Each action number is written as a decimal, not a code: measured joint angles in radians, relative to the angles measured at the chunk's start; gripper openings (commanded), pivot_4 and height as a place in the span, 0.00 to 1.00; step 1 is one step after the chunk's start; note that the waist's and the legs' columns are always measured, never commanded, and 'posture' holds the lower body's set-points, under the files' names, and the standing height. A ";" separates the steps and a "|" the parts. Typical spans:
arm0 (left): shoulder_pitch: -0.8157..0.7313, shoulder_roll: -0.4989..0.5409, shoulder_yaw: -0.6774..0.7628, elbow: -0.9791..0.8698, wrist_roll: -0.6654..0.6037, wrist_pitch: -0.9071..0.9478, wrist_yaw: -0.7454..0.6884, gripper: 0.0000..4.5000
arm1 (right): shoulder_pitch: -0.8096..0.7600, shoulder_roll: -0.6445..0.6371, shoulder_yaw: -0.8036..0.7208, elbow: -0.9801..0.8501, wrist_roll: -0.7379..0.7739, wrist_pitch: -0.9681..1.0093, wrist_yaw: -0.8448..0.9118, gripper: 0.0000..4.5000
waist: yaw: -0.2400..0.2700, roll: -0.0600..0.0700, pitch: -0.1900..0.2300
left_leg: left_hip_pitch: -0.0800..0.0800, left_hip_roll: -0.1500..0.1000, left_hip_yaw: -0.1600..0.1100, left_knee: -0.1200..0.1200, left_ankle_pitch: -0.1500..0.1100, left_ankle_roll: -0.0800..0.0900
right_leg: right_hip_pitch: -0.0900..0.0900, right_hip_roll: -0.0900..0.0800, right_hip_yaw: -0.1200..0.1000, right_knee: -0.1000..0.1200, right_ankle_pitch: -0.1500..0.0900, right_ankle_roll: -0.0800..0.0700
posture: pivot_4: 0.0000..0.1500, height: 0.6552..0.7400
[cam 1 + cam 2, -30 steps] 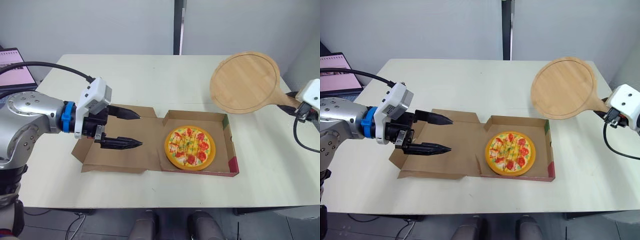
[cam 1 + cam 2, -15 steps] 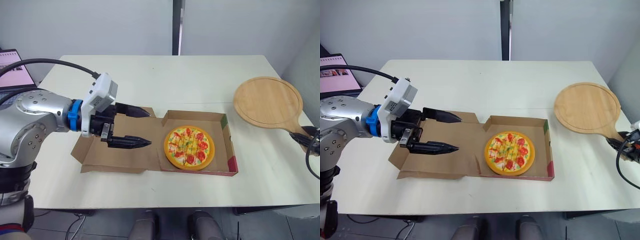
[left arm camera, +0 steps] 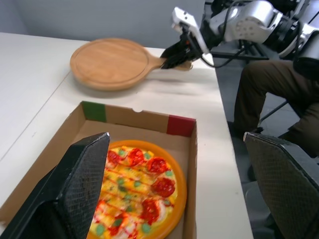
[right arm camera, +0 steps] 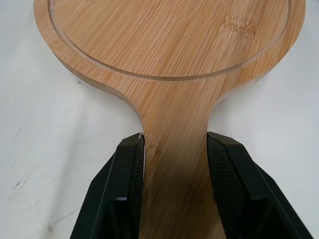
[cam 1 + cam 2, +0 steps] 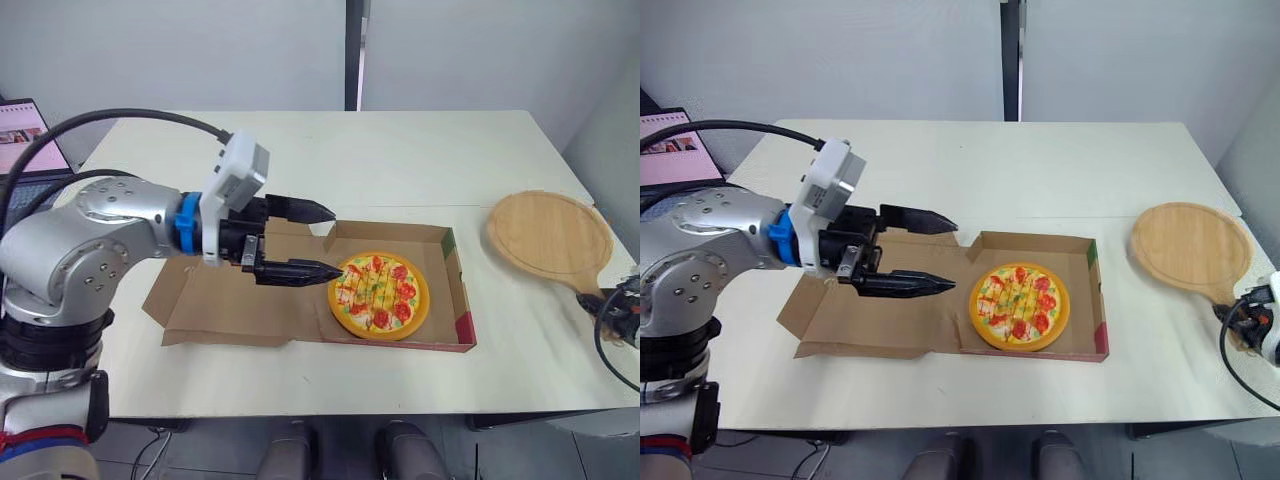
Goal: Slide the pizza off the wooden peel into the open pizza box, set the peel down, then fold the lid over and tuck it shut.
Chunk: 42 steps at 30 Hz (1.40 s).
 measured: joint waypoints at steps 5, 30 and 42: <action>-0.001 -0.008 0.000 -0.008 -0.008 0.015 0.032 1.00 | -0.027 0.000 0.053 0.052 0.000 0.000 0.000 0.36 | -0.001 0.000 0.000 | 0.000 0.000 0.000 0.000 0.000 0.000 | 0.000 0.000 0.000 0.000 0.000 0.000 | 1.00 1.00; 0.332 0.027 0.240 -0.054 -0.022 -0.019 0.164 1.00 | -0.193 -0.198 0.046 -0.247 0.156 -0.105 0.191 0.99 | -0.026 0.000 0.000 | 0.001 0.003 -0.001 -0.001 0.000 0.000 | 0.001 0.002 0.001 -0.002 0.000 0.000 | 1.00 1.00; 0.932 -0.213 0.762 -0.132 -0.430 0.039 0.602 1.00 | -0.672 -0.075 0.584 -0.100 0.152 -0.247 0.465 0.99 | -0.010 -0.002 -0.001 | 0.000 0.001 -0.002 0.000 0.000 0.000 | 0.001 -0.004 -0.003 -0.002 0.001 0.000 | 1.00 1.00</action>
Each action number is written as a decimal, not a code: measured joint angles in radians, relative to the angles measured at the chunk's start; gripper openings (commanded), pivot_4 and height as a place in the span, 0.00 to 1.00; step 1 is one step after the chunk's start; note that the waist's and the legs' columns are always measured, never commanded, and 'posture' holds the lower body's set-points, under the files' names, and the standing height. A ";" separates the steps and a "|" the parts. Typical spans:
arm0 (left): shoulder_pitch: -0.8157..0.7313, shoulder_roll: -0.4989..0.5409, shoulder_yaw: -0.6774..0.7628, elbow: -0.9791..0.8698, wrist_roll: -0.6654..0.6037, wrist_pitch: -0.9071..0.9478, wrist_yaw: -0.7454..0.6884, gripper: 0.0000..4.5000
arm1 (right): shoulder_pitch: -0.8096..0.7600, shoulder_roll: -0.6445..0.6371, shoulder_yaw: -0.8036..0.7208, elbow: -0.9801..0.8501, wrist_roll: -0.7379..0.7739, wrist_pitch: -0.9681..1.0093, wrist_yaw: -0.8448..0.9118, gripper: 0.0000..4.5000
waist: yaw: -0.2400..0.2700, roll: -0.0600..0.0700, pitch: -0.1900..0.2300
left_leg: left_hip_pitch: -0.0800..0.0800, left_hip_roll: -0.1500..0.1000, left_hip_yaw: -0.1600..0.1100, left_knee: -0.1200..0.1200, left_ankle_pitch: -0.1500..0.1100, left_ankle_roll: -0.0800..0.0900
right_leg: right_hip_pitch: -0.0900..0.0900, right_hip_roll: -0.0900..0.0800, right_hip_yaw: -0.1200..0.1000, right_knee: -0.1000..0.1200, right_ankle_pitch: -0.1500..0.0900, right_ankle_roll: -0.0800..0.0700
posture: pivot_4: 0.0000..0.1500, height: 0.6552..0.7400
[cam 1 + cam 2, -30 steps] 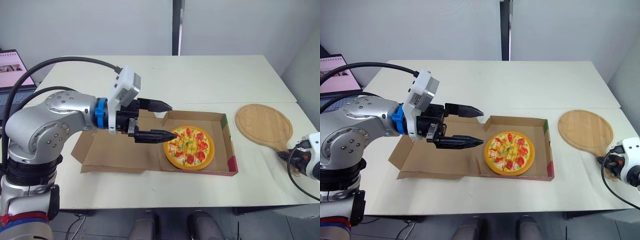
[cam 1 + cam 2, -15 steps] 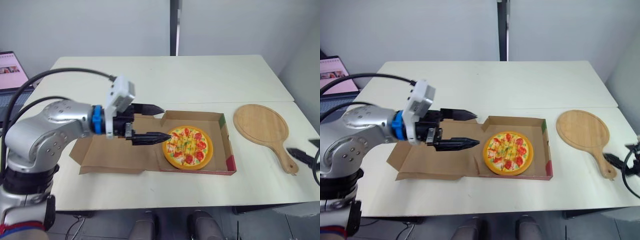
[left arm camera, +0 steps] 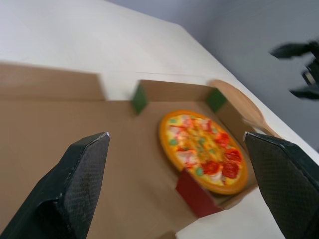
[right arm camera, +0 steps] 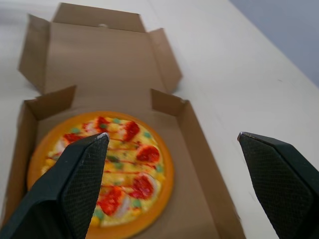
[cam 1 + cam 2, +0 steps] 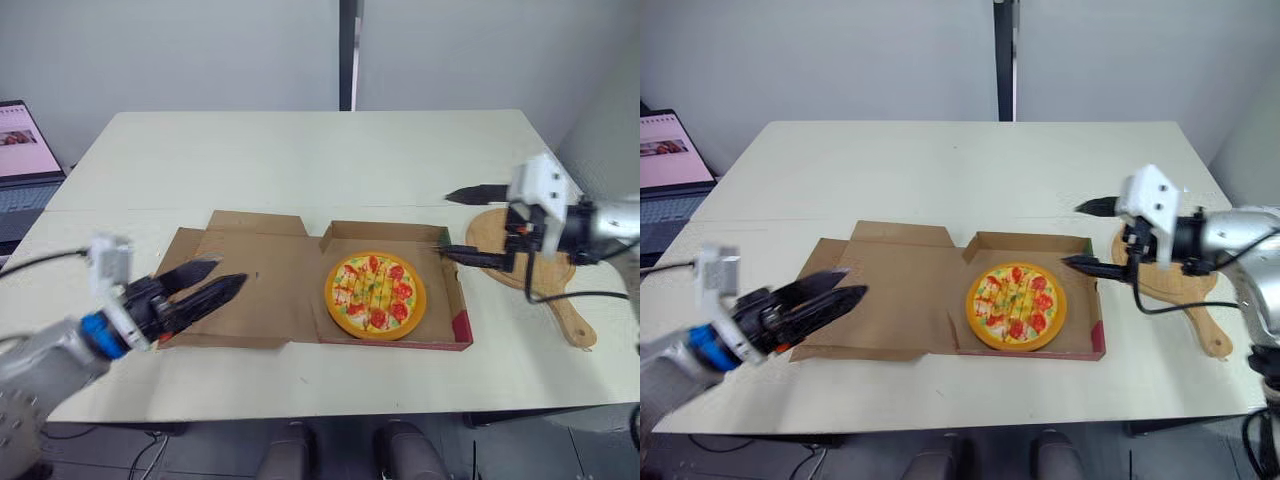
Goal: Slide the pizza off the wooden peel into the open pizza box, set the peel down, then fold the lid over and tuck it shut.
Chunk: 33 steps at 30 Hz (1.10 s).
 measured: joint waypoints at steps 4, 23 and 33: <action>0.213 -0.086 0.123 0.010 -0.216 -0.058 0.145 1.00 | -0.052 0.036 0.069 0.030 0.000 -0.001 0.055 0.99 | 0.010 0.000 0.000 | 0.000 0.000 0.001 0.000 0.000 0.000 | 0.000 -0.001 0.000 0.000 0.000 0.000 | 1.00 1.00; 0.381 -0.383 -0.140 0.058 -0.471 -0.380 0.530 1.00 | -0.151 0.103 0.143 0.078 -0.037 -0.003 0.123 0.99 | 0.018 -0.001 -0.001 | 0.000 -0.001 0.001 -0.001 0.000 0.000 | 0.000 -0.001 -0.001 -0.001 0.000 -0.002 | 1.00 1.00; 0.262 -0.436 -0.233 0.095 -0.386 -0.493 0.603 1.00 | -0.175 0.104 0.143 0.089 -0.045 -0.003 0.125 0.99 | 0.016 -0.001 -0.001 | 0.000 -0.001 0.001 0.000 0.000 0.000 | 0.001 0.000 -0.001 -0.001 0.000 -0.002 | 1.00 1.00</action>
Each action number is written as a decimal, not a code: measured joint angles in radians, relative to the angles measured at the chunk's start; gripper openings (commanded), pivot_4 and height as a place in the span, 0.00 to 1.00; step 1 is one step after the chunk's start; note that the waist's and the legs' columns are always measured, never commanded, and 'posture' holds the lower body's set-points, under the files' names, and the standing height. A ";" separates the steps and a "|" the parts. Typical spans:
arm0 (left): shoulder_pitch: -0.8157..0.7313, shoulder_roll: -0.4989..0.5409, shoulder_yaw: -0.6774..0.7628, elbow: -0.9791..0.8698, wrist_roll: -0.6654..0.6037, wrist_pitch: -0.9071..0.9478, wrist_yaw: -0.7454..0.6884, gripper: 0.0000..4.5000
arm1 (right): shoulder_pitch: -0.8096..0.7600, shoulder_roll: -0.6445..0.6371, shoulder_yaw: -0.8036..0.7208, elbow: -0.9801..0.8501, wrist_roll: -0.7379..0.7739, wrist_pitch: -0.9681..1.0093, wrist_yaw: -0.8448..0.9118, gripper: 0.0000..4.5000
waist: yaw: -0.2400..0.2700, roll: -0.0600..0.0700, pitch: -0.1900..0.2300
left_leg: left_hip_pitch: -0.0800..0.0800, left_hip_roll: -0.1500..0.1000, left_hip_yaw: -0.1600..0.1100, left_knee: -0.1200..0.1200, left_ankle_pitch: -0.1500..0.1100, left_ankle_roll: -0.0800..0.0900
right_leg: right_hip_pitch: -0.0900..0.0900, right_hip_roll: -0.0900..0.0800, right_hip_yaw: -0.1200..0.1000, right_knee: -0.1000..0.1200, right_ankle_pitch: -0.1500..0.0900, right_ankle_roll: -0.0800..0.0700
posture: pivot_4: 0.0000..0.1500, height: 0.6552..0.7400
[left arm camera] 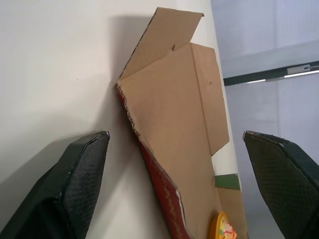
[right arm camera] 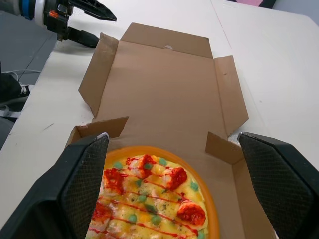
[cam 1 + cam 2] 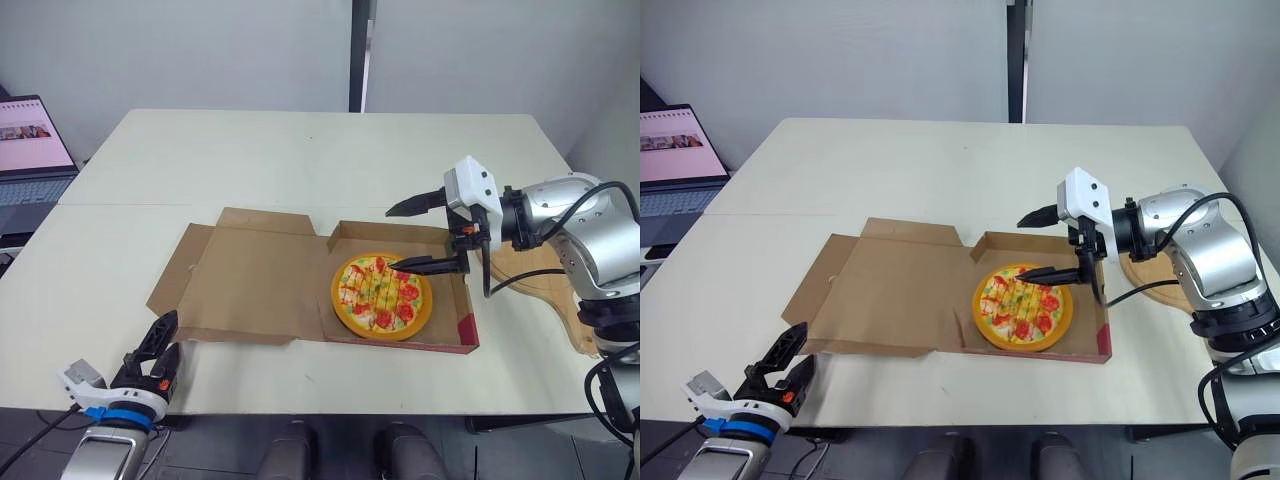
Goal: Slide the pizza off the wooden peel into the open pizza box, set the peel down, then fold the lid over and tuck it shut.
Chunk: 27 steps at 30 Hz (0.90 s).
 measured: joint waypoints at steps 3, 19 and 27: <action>-0.008 -0.011 -0.023 -0.008 -0.001 -0.013 0.026 0.87 | 0.000 0.000 0.000 0.008 -0.001 0.000 0.001 1.00 | 0.000 0.000 0.000 | 0.000 0.000 0.000 0.000 0.000 0.000 | 0.000 0.000 0.000 0.000 0.000 0.000 | 1.00 1.00; -0.012 0.017 -0.083 -0.006 0.002 -0.012 0.061 0.01 | 0.000 -0.001 0.000 0.008 -0.001 0.003 0.003 1.00 | 0.000 0.000 0.000 | 0.000 0.000 0.000 0.000 0.000 0.000 | 0.000 0.000 0.000 0.000 0.000 0.000 | 1.00 1.00; -0.028 0.095 -0.084 -0.033 0.060 -0.008 0.002 0.01 | 0.004 -0.003 0.000 0.011 -0.049 -0.024 -0.019 1.00 | -0.001 0.000 0.000 | 0.000 0.000 0.000 -0.001 0.000 0.000 | -0.001 0.000 0.000 0.000 0.000 0.000 | 1.00 1.00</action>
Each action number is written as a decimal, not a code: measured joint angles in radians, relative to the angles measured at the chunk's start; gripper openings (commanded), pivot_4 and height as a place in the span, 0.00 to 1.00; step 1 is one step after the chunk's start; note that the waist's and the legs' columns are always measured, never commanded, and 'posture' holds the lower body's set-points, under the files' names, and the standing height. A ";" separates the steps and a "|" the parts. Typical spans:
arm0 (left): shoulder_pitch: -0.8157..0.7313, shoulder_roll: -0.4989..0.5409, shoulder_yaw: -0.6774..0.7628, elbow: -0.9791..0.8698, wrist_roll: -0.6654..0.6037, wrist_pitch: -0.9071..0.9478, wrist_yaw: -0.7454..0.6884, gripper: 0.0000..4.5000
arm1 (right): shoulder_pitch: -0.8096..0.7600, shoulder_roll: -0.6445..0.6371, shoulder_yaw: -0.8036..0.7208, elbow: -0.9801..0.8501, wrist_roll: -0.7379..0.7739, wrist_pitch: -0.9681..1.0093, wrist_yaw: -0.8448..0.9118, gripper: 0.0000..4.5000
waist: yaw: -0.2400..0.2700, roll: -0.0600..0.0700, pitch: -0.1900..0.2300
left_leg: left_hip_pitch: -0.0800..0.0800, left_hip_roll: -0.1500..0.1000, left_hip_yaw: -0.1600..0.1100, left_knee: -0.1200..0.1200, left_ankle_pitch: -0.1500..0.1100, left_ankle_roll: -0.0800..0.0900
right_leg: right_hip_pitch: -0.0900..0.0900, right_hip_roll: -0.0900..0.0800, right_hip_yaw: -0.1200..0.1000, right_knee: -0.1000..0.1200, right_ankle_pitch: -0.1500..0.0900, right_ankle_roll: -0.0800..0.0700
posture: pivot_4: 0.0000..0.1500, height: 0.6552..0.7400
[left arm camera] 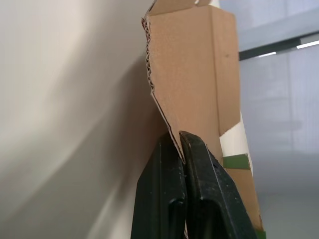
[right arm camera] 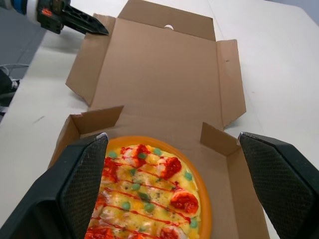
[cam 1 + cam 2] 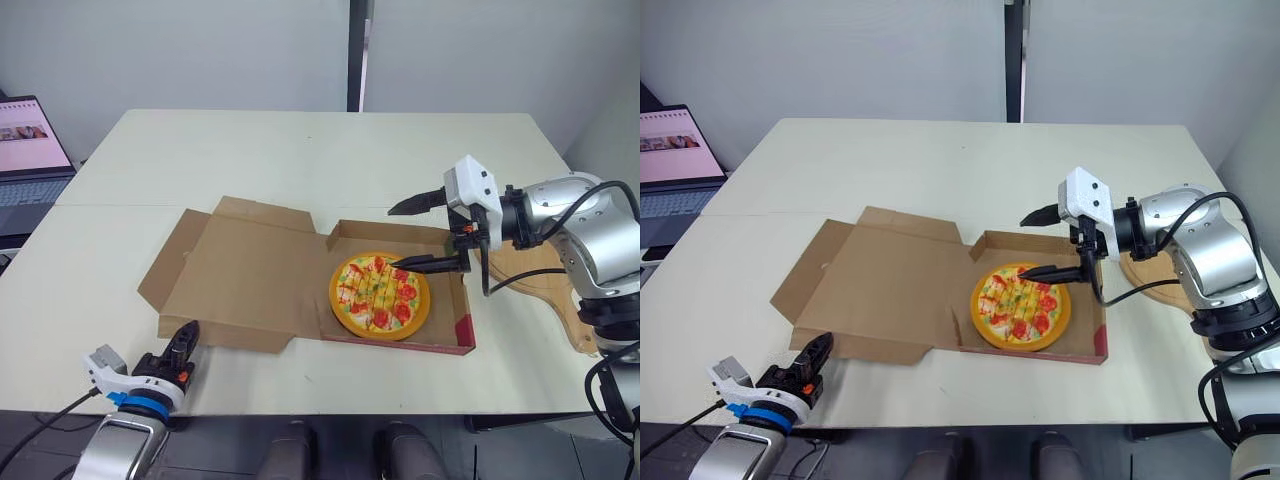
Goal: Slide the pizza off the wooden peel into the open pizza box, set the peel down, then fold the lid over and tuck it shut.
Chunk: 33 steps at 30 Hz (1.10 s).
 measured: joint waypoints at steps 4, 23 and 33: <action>-0.024 0.057 0.000 -0.038 0.009 0.006 -0.036 0.01 | 0.001 0.000 0.000 0.014 -0.042 -0.022 -0.029 1.00 | 0.001 0.000 0.000 | 0.000 0.000 0.000 0.000 0.000 0.000 | 0.000 0.000 0.000 0.000 0.000 0.000 | 1.00 1.00; -0.147 0.306 -0.012 -0.151 0.028 0.063 -0.193 0.00 | -0.226 0.110 0.105 0.740 -0.464 -0.316 -0.320 0.09 | -0.004 0.000 0.000 | 0.000 0.000 0.002 -0.001 0.000 0.000 | -0.001 0.000 0.001 0.000 0.000 0.000 | 1.00 1.00; -0.134 0.306 -0.011 -0.127 0.045 0.064 -0.250 0.00 | -0.359 0.186 0.192 1.241 -0.650 -0.610 -0.367 0.01 | -0.009 0.000 0.000 | 0.000 0.000 0.002 -0.001 0.000 -0.001 | -0.001 0.000 0.002 0.000 0.000 0.000 | 1.00 1.00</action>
